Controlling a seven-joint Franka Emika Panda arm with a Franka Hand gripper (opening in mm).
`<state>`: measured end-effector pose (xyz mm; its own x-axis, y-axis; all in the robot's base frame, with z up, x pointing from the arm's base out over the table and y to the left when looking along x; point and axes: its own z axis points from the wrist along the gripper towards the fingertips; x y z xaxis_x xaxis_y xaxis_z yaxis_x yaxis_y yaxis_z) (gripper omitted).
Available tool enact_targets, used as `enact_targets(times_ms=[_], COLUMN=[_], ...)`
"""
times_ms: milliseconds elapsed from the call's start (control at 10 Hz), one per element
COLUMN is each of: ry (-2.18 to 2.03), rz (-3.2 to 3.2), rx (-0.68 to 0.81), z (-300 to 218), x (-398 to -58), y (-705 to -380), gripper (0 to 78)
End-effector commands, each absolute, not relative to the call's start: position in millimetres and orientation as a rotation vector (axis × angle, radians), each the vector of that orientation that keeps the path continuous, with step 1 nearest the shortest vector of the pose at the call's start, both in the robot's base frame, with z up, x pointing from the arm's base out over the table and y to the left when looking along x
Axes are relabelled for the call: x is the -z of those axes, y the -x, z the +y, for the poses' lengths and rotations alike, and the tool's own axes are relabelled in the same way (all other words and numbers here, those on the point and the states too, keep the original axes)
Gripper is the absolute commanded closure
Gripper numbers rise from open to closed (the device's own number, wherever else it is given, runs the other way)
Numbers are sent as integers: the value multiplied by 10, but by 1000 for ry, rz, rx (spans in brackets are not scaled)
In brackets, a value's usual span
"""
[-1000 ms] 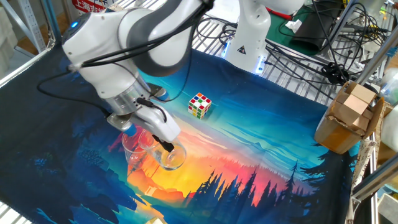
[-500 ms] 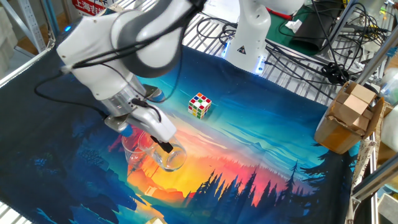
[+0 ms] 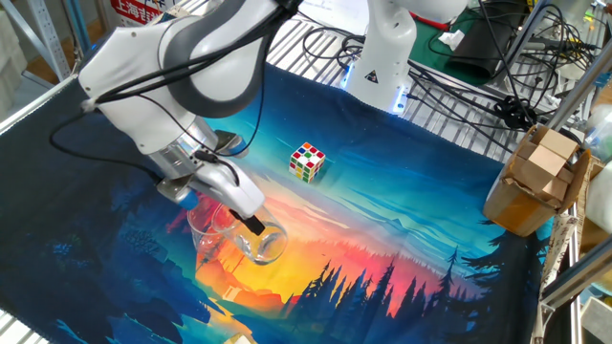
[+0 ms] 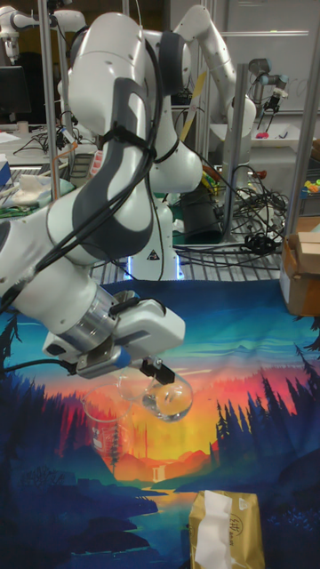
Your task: Pour the water from one cup into another empty cup
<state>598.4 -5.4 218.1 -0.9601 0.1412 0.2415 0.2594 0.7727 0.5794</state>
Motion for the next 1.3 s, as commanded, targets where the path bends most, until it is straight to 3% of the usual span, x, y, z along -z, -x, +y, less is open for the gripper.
enact_targets(times_ms=[100, 1300], ry=[320, 389], rz=[-2766, -2678], rx=[994, 1108], z=[-92, -147], x=[-2173, -2124], y=[-5991, -5920], gripper=[763, 763])
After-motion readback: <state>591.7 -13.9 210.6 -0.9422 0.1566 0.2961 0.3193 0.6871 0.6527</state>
